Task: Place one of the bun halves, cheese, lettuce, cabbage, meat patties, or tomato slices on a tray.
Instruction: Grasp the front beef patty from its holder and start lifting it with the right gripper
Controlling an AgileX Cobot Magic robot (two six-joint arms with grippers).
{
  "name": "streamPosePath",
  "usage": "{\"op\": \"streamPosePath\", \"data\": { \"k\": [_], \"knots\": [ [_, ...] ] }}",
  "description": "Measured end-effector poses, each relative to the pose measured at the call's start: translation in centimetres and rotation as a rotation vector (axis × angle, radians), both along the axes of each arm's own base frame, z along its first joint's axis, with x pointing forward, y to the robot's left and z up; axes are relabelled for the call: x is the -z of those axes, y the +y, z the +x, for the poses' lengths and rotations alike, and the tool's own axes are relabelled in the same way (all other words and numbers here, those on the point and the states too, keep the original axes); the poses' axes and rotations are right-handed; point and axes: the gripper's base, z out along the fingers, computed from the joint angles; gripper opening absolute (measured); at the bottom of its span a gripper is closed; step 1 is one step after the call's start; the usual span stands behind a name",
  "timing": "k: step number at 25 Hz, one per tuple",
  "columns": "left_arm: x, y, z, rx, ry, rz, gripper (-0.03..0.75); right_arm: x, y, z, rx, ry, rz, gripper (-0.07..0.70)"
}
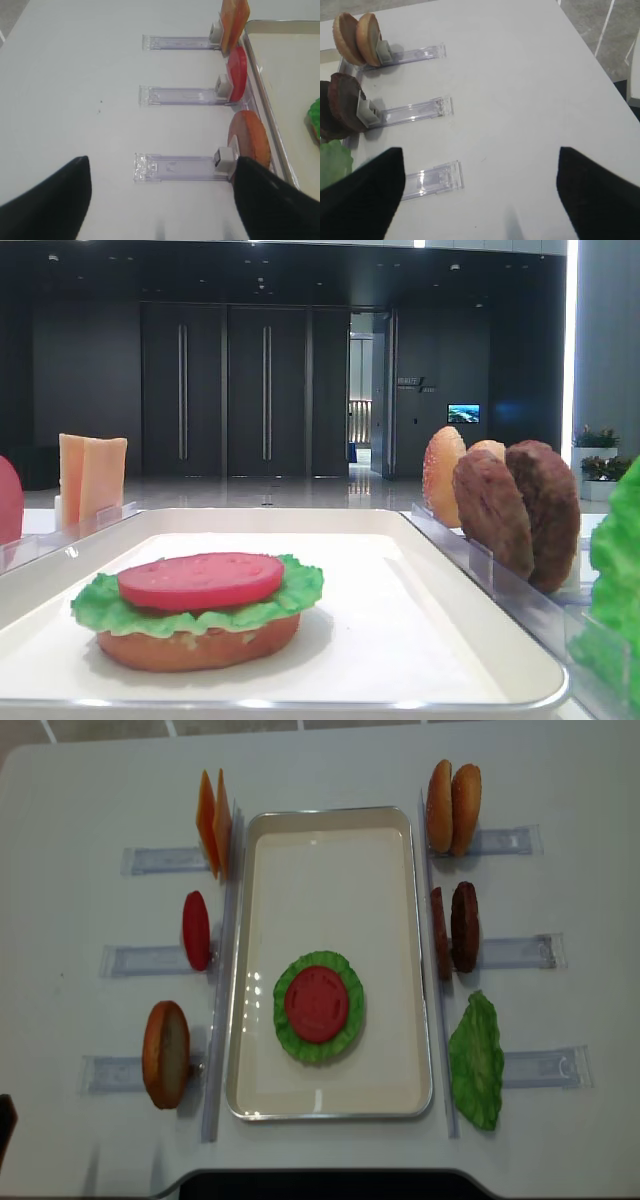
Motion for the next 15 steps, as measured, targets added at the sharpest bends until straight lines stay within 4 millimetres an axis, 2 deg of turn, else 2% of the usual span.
{"op": "streamPosePath", "data": {
  "k": [15],
  "knots": [
    [0.00, 0.00, 0.00, 0.000, 0.000, 0.000, 0.692, 0.00, 0.00, 0.00, 0.000, 0.000, 0.000, 0.585]
  ]
}}
